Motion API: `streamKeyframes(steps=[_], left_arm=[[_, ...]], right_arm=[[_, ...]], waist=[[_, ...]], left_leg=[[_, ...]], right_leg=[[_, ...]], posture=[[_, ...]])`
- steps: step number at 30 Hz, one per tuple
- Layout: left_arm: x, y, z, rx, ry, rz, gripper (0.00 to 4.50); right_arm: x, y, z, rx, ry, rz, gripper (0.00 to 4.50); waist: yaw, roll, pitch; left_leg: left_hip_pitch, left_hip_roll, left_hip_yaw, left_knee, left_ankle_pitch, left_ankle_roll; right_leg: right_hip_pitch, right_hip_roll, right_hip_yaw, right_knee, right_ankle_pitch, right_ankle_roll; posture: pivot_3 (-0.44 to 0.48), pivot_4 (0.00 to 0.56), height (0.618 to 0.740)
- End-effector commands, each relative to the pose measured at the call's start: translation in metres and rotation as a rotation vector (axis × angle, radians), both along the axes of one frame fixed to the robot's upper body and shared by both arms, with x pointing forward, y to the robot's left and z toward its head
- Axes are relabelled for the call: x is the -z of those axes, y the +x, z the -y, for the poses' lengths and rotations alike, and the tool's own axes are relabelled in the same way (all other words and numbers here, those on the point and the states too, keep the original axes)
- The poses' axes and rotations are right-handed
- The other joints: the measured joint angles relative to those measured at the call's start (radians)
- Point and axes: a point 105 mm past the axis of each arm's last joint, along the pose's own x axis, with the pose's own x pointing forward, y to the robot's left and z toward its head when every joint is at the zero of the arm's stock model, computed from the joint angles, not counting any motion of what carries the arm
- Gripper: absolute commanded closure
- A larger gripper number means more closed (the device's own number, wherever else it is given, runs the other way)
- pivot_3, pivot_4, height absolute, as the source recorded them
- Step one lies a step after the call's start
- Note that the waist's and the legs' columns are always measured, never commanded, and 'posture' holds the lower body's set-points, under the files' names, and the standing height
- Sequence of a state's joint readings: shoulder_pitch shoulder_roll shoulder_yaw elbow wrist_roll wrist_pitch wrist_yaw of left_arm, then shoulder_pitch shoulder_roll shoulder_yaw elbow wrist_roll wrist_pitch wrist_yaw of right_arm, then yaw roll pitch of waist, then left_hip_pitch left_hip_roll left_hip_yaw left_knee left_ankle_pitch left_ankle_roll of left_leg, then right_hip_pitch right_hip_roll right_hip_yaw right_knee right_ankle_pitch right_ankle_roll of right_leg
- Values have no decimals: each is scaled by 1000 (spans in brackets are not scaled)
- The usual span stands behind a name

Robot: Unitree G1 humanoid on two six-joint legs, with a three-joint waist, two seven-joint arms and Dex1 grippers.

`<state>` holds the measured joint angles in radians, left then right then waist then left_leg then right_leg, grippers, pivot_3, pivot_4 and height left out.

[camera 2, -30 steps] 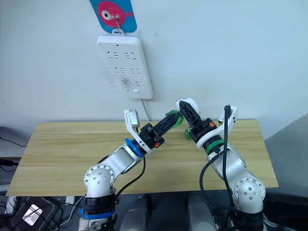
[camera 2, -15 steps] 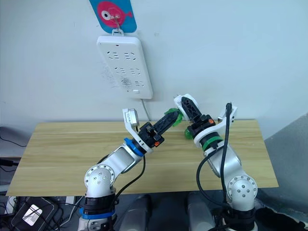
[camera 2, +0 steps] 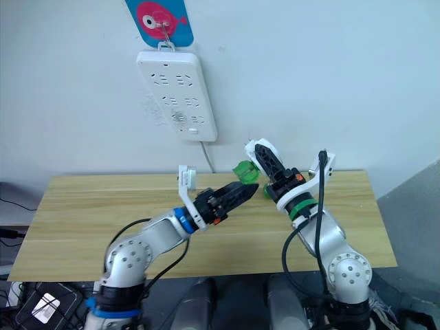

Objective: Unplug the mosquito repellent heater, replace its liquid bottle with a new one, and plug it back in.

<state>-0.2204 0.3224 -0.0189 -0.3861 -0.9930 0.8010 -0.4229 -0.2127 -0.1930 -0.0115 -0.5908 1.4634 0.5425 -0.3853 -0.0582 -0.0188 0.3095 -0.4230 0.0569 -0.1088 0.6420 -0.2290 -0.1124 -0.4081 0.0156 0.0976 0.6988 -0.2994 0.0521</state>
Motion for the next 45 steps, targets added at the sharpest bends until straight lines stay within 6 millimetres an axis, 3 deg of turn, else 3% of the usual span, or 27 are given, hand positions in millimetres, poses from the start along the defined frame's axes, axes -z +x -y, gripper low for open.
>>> streamKeyframes(steps=[1, 5, 8, 14, 17, 22, 35, 41, 45], left_arm=[[-11, -11, -14, -2, 106, 156, 264], [-24, 8, -53, -186, 222, 304, 264], [-48, 29, -89, -358, 269, 427, 264], [-75, 59, -113, -402, 322, 536, 264], [-87, 78, -115, -386, 335, 581, 264], [-95, 93, -111, -336, 323, 609, 264], [-104, 100, -82, -46, 383, 661, 264], [-110, 104, -69, 10, 344, 674, 264], [-111, 107, -69, -2, 333, 679, 1197]], right_arm=[[-21, -14, -1, -43, -170, 192, 1459], [-29, -17, -2, -79, -483, 389, 1464], [-35, -21, -8, -119, -647, 529, 1464], [-40, -26, -21, -186, -767, 669, 1465], [-43, -26, -25, -198, -784, 699, 1465], [-45, -26, -27, -203, -798, 717, 1465], [-44, -31, -25, -220, -806, 732, 1466], [-45, -33, -25, -231, -806, 742, 1466], [-47, -32, -25, -220, -807, 755, 1466]], waist=[[1, 0, 0], [6, 0, 0], [11, 0, 0], [20, 0, 0], [30, -1, 1], [27, -1, 1], [25, -1, 1], [27, -1, 1], [24, -1, 1]], left_leg=[[0, 0, 0, 0, 0, 0], [0, 0, 1, 0, 0, 0], [0, 0, 1, 0, 0, 0], [-1, 0, 1, 0, 0, 0], [-3, 0, -1, 0, 0, 0], [-4, -1, 0, 1, 0, 0], [-5, -1, -3, 2, 0, 0], [-6, -1, -3, 3, 0, 0], [-6, -1, -3, 3, 0, 1]], right_leg=[[0, 0, 0, 0, 0, 0], [0, 0, 1, 0, 0, 0], [0, 0, 0, -1, 0, 0], [-1, 0, 0, -2, 0, 0], [-3, 1, -2, -1, 0, 0], [-3, -1, -1, -2, 0, 0], [-4, -1, -4, 0, 0, 0], [-3, -1, -4, 0, 0, 0], [-4, -1, -4, 0, 0, 0]], posture=[[-30, 256, 740], [-9, 262, 740], [-9, 262, 740], [3, 277, 740], [0, 278, 740], [-9, 274, 740], [-27, 272, 740], [-44, 272, 740], [-48, 273, 740]])
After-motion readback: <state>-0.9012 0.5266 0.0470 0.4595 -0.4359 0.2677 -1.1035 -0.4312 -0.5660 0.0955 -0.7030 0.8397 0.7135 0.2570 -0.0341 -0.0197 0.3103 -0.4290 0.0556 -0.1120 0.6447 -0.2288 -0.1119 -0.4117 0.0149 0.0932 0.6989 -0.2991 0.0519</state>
